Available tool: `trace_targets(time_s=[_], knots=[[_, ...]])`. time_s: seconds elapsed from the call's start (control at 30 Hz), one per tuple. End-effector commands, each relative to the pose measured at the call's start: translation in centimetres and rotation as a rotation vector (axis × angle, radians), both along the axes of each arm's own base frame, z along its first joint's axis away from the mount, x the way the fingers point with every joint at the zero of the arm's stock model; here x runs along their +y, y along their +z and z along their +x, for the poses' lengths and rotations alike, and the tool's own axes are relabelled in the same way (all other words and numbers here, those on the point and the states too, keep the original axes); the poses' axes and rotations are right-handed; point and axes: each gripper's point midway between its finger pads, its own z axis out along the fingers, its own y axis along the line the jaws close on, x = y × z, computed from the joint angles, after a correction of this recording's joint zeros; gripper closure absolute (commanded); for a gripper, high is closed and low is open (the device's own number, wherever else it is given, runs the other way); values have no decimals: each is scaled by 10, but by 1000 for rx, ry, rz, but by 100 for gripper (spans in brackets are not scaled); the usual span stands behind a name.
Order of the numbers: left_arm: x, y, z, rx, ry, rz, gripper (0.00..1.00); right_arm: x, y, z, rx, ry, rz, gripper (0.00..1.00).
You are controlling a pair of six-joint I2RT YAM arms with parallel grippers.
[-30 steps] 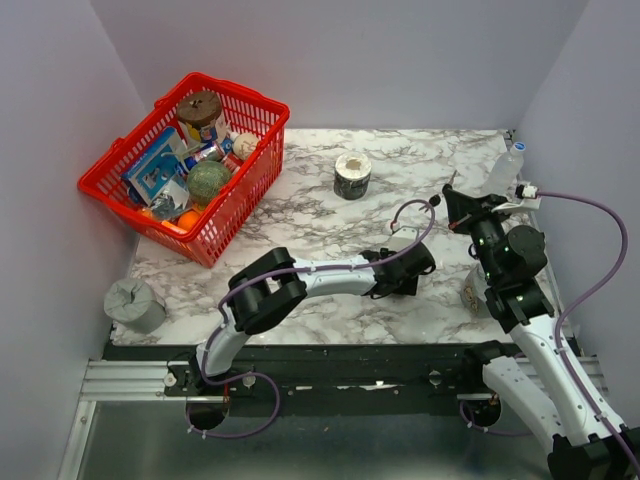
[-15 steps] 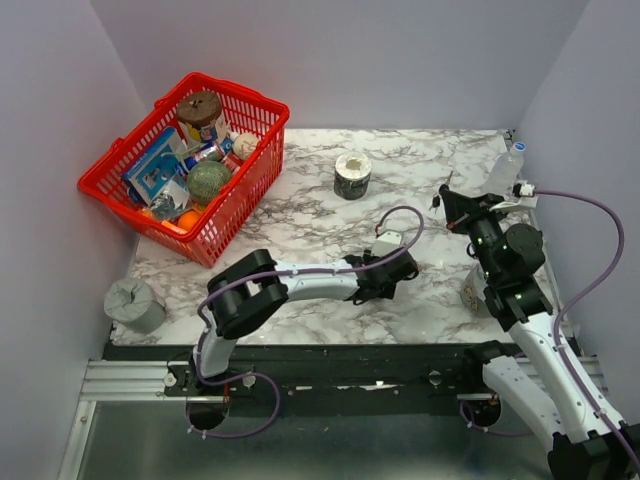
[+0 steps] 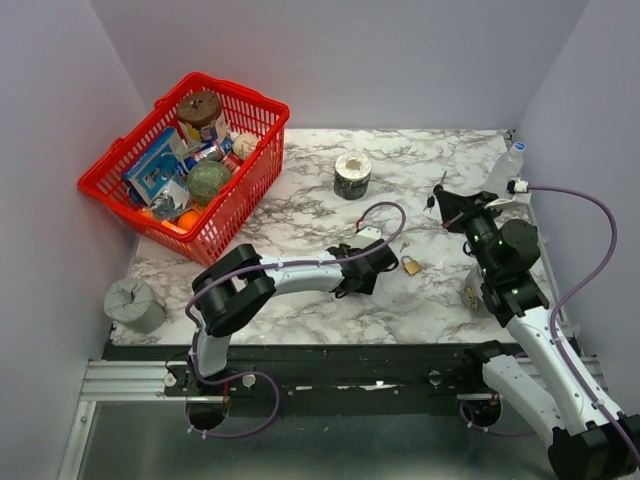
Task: Unlock with the key
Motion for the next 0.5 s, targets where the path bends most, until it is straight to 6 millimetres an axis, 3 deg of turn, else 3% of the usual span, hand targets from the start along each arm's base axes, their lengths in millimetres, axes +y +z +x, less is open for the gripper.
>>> trace_targets(time_s=[0.0,0.23,0.33,0.37,0.47], knots=[[42,-40,-23,136,-35,163,32,1,1,2,-16,5,4,99],[40,-45,-26,167,-36,143,59,2,-1,4,-10,11,-4,99],[31,-34,-26,177,-31,50,73,2,-1,4,-8,11,-7,99],[21,-19,-18,154,-12,-32,81,3,-1,4,-10,13,-8,99],[-3,7,-15,159,-4,-226,85,3,0,3,-10,16,-10,99]])
